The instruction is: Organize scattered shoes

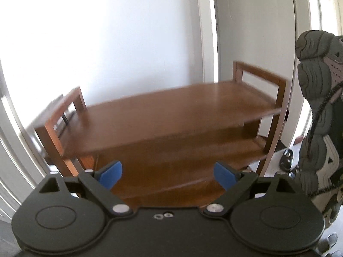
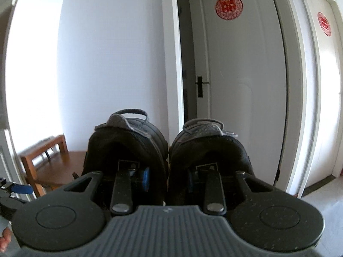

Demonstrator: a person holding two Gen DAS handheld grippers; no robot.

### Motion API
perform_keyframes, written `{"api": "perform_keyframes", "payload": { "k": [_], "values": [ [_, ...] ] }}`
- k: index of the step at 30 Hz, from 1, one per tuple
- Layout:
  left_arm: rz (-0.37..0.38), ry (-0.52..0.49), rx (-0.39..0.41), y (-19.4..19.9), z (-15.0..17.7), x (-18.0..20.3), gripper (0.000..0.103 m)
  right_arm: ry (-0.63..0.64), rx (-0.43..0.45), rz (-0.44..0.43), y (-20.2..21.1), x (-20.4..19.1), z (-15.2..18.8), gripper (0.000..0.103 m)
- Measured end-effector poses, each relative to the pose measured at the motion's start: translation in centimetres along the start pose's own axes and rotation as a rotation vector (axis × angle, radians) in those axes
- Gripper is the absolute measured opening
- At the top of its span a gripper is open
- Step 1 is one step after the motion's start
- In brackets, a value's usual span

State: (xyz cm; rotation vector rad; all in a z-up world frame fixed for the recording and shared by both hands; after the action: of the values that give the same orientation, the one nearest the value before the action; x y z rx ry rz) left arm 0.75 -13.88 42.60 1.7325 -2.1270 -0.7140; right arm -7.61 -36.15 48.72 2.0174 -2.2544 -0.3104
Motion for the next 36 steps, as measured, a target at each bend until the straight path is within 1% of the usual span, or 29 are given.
{"api": "perform_keyframes", "payload": {
  "k": [2, 3, 4, 7, 8, 13, 16, 17, 22, 27, 28, 31, 32, 36],
  "values": [
    [-0.018, 0.015, -0.010, 1.3, -1.9, 1.0, 0.095, 0.001, 0.008, -0.021, 1.0, 0.9, -1.8, 0.035],
    [-0.021, 0.016, -0.011, 1.5, -2.0, 1.0, 0.095, 0.001, 0.012, -0.032, 1.5, 1.4, -2.7, 0.035],
    [-0.041, 0.022, -0.023, 2.2, -2.8, 1.6, 0.095, 0.001, 0.014, -0.036, 1.7, 1.6, -3.0, 0.035],
    [-0.081, 0.030, -0.046, 3.2, -3.5, 2.8, 0.095, 0.002, 0.018, -0.065, 2.8, 2.9, -4.5, 0.035],
    [-0.104, 0.034, -0.059, 3.6, -3.7, 3.6, 0.095, 0.005, 0.017, -0.074, 3.0, 3.3, -4.8, 0.035],
    [-0.142, 0.039, -0.097, 4.5, -3.9, 5.5, 0.096, 0.020, -0.001, -0.098, 4.6, 5.5, -6.0, 0.035],
    [-0.147, 0.047, -0.130, 4.8, -3.6, 6.2, 0.096, 0.035, -0.020, -0.097, 5.2, 6.7, -6.1, 0.035],
    [-0.139, 0.051, -0.148, 4.8, -3.3, 6.2, 0.096, 0.038, -0.029, -0.092, 5.3, 6.9, -6.1, 0.035],
    [-0.100, 0.064, -0.201, 4.4, -2.4, 4.8, 0.096, 0.030, -0.080, -0.054, 4.7, 6.7, -6.6, 0.035],
    [-0.069, 0.046, -0.212, 3.3, -2.4, 2.9, 0.096, 0.018, -0.086, 0.004, 5.0, 5.0, -6.9, 0.035],
    [-0.071, 0.041, -0.224, 2.9, -2.9, 1.8, 0.096, 0.018, -0.085, 0.010, 5.1, 4.7, -6.9, 0.035],
    [-0.053, 0.043, -0.195, 2.9, -3.9, 0.4, 0.096, 0.018, -0.090, 0.035, 4.9, 3.2, -7.5, 0.035],
    [-0.049, 0.033, -0.176, 2.9, -4.5, -0.4, 0.096, 0.018, -0.090, 0.039, 4.9, 2.7, -7.6, 0.035],
    [-0.058, -0.012, -0.139, 2.1, -5.8, -2.8, 0.096, 0.018, -0.087, 0.067, 3.7, 0.4, -8.2, 0.035]
  ]
}}
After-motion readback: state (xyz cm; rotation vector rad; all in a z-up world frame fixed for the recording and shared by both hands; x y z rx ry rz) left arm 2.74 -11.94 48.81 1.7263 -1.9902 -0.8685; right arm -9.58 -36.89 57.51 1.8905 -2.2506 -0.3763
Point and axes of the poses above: each gripper's, at about its wrist camera, not at the fingertips, and y roughly against the way its jaws point, x to its right, z to its underside, the point moved 2 cm from there along -y, roughly the way its jaws point, and after that the axes turned 6 degrees about z, right-handed, at the moved point
